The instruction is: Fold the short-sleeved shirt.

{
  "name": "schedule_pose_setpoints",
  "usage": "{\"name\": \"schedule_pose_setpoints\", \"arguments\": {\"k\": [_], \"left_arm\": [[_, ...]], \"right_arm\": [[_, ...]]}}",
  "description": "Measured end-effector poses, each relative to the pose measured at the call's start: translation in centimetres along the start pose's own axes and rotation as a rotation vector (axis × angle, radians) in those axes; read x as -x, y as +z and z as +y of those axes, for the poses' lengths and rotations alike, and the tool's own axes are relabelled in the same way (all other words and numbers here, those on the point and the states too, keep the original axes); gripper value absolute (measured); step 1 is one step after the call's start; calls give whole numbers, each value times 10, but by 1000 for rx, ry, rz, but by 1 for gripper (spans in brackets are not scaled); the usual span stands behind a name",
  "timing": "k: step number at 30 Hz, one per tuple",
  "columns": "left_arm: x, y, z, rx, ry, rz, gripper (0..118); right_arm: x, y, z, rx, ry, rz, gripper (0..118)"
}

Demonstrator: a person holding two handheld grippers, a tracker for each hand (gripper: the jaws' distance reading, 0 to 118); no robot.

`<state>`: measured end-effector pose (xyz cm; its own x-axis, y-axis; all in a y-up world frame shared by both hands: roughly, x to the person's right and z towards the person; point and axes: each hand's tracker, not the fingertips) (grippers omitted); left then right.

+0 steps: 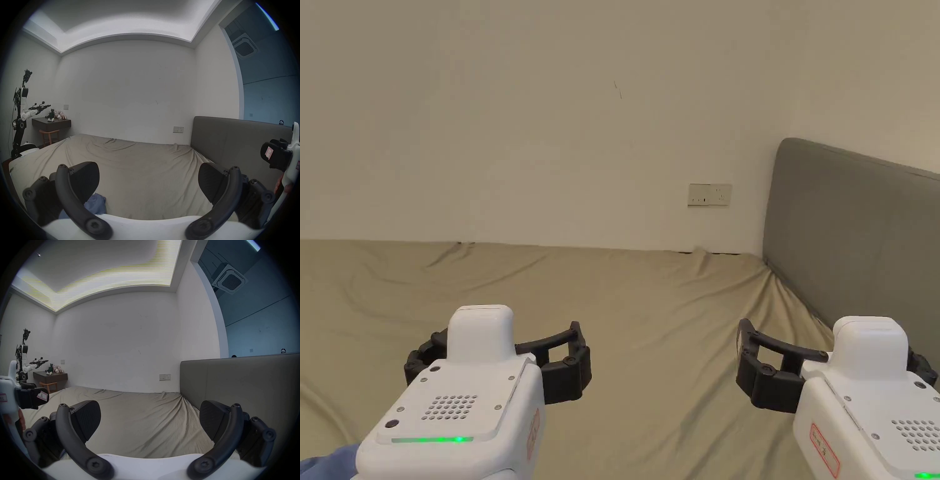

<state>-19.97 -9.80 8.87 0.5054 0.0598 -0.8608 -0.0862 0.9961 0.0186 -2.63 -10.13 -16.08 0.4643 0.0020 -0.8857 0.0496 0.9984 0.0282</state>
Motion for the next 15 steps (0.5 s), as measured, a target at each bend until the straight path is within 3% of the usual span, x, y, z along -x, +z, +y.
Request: {"name": "schedule_pose_setpoints", "arguments": {"k": [15], "left_arm": [[1, -2, -5, 20, 11, -1, 118]], "right_arm": [[7, 0, -4, 16, 23, 15, 118]]}}
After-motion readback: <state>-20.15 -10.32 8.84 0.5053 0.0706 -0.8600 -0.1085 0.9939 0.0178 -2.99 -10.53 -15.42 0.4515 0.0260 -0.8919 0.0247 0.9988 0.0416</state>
